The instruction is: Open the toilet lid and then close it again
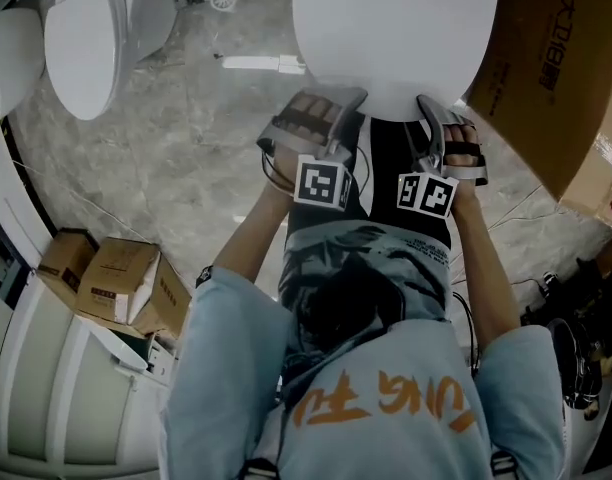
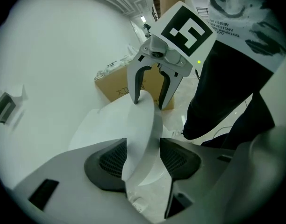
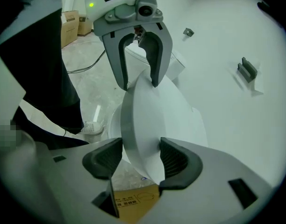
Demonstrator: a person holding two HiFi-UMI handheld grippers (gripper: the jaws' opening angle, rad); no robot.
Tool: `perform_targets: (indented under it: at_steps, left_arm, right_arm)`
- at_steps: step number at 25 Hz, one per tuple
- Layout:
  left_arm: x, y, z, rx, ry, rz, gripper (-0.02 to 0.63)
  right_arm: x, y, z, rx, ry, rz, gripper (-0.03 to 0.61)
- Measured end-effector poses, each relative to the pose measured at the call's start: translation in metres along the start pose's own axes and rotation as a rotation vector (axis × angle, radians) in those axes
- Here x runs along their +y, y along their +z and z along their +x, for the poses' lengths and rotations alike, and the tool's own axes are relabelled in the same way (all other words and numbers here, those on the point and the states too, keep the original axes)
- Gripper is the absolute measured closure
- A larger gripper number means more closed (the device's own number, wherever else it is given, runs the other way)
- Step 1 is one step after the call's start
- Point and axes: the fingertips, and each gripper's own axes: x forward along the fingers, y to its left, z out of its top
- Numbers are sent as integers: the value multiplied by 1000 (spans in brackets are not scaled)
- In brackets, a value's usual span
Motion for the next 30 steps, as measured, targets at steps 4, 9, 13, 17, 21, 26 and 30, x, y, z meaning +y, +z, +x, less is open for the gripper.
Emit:
perform_targets:
  at_steps: [4,9,13,17,21,26,30]
  left_arm:
    - [-8,-15,19,14,1,6,390]
    - [-24,-32,38,41,-33,-3,405]
    - [-40,-42,54,59,-86,-16,413]
    - [-48,-54,73,83,-107,-5,420]
    - [-58,-67,96,112,-132,-5,416]
    - [-68,-73,110,128,-180,-34,413]
    - [-71,-73,113,122,-186,-42,410]
  right_arm:
    - [19,-3,20,-17,30,22,311]
    - [39,-6,41,-27,75,40,327]
    - [52,-9,56,-25,106,64,337]
    - [65,-15,74,-25,118,95,344]
    - [76,-21,94,-22,117,128,344]
    - [84,-25,108,-3,126,182,341]
    - [88,-26,108,1,124,200,336]
